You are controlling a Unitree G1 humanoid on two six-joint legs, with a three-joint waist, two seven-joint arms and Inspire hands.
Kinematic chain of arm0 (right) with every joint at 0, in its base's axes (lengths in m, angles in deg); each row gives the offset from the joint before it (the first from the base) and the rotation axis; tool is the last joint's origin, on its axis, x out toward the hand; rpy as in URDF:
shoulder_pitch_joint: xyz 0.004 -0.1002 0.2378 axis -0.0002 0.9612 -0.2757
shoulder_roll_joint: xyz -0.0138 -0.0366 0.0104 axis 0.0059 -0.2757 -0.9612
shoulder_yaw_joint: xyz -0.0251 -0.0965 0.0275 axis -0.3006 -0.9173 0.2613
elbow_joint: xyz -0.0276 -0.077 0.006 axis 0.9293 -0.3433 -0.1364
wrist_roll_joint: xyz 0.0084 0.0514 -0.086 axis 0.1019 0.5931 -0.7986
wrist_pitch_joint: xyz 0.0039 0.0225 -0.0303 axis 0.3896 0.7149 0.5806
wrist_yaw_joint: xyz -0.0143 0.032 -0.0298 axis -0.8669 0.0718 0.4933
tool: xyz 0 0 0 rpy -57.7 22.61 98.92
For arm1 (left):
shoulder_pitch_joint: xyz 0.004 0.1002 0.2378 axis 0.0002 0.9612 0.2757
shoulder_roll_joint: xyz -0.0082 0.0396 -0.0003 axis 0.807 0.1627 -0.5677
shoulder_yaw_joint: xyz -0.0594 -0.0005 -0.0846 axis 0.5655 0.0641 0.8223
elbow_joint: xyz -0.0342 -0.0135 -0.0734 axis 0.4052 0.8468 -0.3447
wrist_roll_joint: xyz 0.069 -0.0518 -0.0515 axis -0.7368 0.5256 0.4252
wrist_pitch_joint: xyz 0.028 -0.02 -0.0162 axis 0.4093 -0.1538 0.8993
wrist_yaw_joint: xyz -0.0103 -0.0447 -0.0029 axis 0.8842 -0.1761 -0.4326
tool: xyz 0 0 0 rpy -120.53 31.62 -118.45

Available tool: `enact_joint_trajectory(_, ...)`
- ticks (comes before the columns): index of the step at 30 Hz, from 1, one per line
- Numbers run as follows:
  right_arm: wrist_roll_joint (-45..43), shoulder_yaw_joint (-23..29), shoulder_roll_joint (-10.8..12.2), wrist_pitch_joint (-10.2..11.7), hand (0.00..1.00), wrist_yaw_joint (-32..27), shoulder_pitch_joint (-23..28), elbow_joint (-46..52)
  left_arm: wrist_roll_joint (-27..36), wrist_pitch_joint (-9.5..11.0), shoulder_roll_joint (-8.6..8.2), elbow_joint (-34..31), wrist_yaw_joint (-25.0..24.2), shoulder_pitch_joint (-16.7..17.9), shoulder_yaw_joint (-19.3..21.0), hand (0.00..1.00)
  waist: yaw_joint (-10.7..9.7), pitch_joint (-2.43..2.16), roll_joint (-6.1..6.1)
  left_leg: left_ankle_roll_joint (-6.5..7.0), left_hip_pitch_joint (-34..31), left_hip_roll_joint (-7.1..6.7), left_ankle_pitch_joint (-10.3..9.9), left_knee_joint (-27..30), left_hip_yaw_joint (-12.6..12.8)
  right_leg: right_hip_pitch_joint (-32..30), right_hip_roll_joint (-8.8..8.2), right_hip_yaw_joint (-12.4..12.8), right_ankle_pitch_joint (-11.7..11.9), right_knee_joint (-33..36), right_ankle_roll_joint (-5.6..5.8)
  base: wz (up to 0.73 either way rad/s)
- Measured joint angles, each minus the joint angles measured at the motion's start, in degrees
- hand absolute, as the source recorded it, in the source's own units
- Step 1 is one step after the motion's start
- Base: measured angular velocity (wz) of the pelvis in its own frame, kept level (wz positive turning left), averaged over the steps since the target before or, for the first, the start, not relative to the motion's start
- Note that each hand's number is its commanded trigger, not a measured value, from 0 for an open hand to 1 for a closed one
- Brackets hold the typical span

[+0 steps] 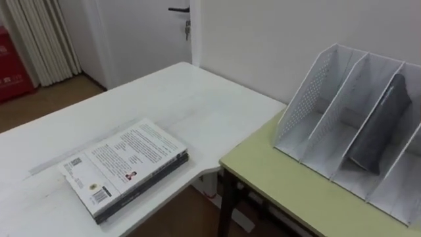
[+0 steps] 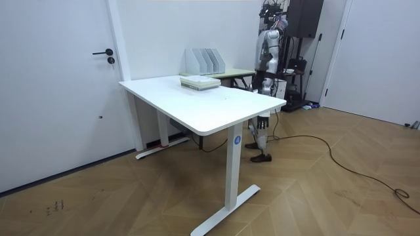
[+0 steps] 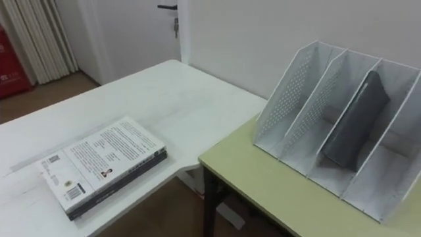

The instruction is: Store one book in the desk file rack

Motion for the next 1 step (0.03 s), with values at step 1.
enact_joint_trajectory(1,-0.1,0.0,0.0,-0.1,0.0,0.1,-0.1,0.0,-0.6,-0.3,-0.04,0.0,-0.2,0.0,-0.1,0.0,0.0,0.0,-0.01,0.0,0.0,0.01,0.0,0.0,0.0,0.0,0.0,0.0,0.0,0.0,0.0,0.0)
